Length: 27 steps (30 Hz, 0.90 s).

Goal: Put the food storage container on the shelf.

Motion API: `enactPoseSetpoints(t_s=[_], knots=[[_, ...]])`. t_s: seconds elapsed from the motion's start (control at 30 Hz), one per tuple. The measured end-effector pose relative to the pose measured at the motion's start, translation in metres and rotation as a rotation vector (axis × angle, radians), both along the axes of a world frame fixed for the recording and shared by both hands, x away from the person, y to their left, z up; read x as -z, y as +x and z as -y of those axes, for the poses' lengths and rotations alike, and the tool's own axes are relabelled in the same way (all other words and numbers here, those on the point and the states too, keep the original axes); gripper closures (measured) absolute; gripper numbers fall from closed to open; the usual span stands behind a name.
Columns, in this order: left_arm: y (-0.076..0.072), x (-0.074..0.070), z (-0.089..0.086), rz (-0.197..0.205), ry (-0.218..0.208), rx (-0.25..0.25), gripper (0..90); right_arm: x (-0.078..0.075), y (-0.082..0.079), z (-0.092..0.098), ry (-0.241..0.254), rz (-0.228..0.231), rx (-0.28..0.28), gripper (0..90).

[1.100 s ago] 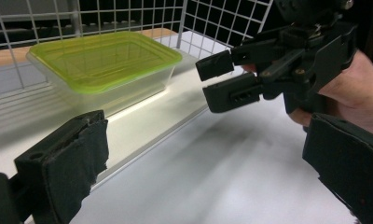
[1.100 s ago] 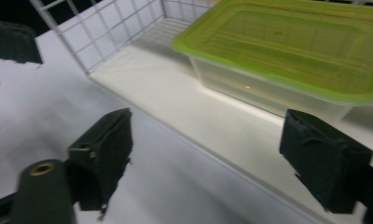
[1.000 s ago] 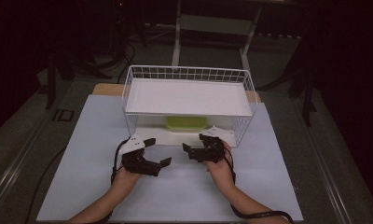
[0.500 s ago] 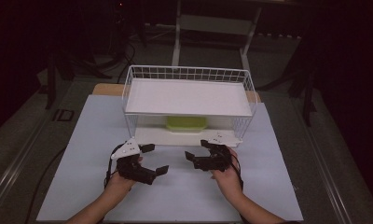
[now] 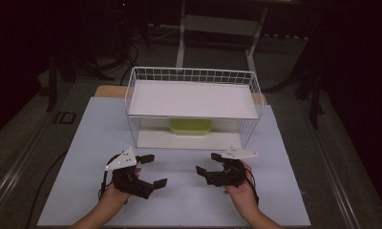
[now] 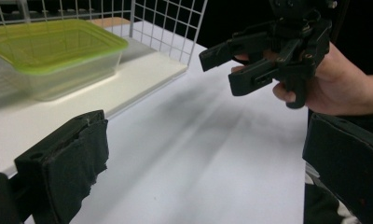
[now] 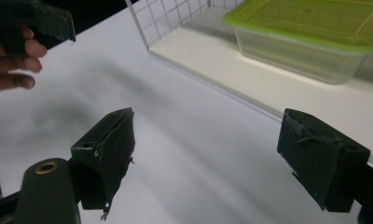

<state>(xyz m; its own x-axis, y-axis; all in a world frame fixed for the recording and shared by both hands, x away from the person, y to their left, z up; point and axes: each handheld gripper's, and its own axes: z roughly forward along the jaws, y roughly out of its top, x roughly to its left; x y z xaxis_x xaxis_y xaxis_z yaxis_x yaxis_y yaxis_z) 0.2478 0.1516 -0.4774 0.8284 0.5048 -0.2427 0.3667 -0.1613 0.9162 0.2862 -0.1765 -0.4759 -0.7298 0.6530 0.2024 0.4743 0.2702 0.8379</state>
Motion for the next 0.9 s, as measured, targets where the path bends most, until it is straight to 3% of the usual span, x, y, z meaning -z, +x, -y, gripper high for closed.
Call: enactPoseSetpoints(t_s=[0.4,0.73,0.9], knots=[[-0.011,0.009,-0.007,-0.025,0.015,-0.002,0.8,0.000,-0.014,0.020,-0.015,0.007,-0.011,18.8],[-0.018,0.016,-0.011,-0.012,0.022,0.014,0.8,0.000,-0.023,0.033,0.006,0.040,-0.079,18.4],[-0.019,0.021,-0.008,-0.002,0.040,0.041,0.8,0.008,-0.023,0.036,0.022,0.039,-0.166,17.6]])
